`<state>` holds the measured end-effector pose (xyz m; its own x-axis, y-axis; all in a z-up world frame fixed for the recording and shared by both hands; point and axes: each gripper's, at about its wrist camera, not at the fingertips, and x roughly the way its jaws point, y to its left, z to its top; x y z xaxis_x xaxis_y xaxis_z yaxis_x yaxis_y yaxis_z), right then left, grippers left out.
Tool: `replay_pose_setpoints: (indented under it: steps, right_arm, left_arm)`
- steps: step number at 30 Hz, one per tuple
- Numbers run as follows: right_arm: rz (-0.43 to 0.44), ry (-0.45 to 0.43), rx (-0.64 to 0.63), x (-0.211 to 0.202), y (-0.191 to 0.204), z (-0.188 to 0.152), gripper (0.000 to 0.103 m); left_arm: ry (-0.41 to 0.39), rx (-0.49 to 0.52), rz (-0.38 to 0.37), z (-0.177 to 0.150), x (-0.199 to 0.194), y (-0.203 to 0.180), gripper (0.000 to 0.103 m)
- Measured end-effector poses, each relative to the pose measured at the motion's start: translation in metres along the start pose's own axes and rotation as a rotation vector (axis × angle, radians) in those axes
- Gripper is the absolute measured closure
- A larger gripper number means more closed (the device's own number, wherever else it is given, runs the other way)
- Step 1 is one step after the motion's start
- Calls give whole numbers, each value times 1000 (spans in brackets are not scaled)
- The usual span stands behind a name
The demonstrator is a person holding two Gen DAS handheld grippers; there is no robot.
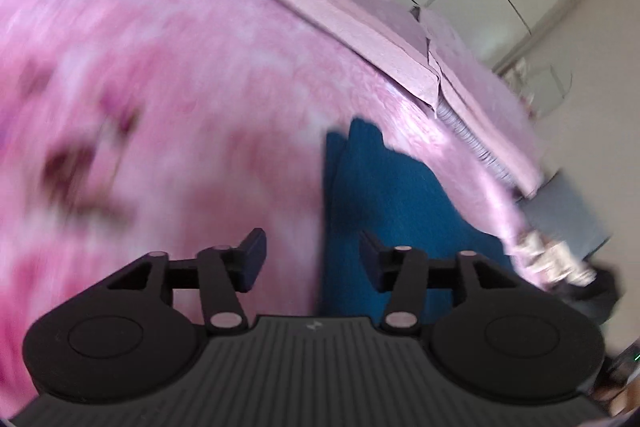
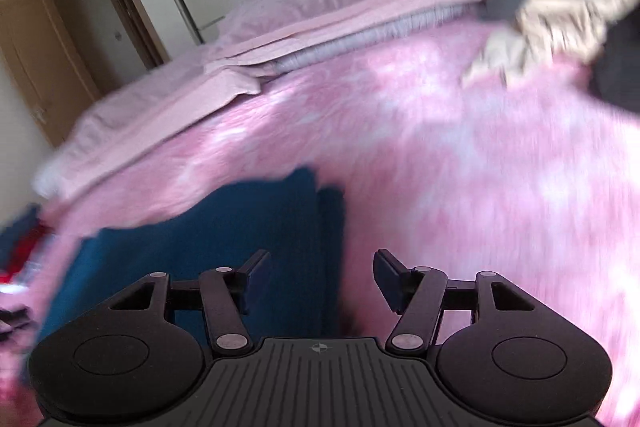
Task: Fold clothes
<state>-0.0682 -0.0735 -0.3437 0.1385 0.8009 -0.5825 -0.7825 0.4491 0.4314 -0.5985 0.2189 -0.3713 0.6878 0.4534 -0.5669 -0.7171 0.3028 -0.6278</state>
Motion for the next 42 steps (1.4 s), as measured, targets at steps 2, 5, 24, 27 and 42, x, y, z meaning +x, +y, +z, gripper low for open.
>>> replay_pose_setpoints:
  steps: [2, 5, 24, 27, 42]
  right_arm:
    - [23, 24, 62, -18, -5, -22, 43]
    - [32, 52, 117, -28, -6, -44, 43]
    - [-131, -13, 104, -37, 11, -53, 56]
    - [-253, -118, -68, -57, 41, -48, 54]
    - [-184, -43, -457, 64, 150, -88, 54]
  left_arm:
    - [23, -61, -19, -22, -15, 8, 54]
    - [16, -107, -26, -44, -21, 11, 49]
    - [-84, 146, 192, -57, -26, -23, 81]
    - [-134, 236, 246, -54, -37, -47, 81]
    - [25, 627, 83, -106, 109, -174, 76]
